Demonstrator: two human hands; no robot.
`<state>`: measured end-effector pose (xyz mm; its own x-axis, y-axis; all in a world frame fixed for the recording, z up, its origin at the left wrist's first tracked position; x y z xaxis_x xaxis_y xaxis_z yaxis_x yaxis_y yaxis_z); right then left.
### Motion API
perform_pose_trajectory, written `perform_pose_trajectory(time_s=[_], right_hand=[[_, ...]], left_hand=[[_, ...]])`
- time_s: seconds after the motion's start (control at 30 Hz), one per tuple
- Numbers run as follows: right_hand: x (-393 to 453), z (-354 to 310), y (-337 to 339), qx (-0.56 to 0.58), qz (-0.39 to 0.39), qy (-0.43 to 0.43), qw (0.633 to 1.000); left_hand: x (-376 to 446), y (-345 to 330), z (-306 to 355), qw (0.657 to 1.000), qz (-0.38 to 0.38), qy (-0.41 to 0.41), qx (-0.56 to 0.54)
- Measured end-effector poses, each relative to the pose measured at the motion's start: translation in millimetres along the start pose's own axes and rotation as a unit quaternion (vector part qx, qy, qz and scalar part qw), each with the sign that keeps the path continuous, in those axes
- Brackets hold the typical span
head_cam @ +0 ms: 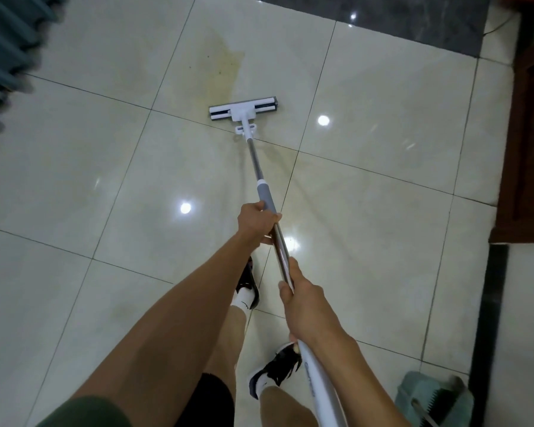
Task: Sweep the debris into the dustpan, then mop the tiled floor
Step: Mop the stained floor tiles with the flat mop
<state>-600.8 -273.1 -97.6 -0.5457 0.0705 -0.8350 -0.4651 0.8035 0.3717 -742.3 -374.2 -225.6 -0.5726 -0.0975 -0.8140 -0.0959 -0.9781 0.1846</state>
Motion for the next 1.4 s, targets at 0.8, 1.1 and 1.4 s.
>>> perform_pose_trajectory(time_s=[0.8, 1.1, 1.4], right_hand=[[156, -267, 112, 0.054, -0.022, -0.010, 0.998], [197, -320, 155, 0.030, -0.016, 0.015, 0.999], [279, -442, 163, 0.047, -0.009, 0.010, 0.999]], left_hand=[[158, 85, 266, 1.000, 0.019, 0.005, 0.016], [199, 89, 329, 0.999, 0.035, -0.010, -0.001], [301, 155, 420, 1.000, 0.017, -0.009, -0.020]])
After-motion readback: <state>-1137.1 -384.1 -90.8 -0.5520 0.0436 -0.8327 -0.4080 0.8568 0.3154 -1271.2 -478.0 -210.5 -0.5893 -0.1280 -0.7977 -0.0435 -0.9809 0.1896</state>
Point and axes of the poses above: each hand's wrist, its own x-axis towards the middle knuckle, its own y-axis out of the back of the hand, z = x × y, the point moved 3 cm from there along x, towards the middle knuckle
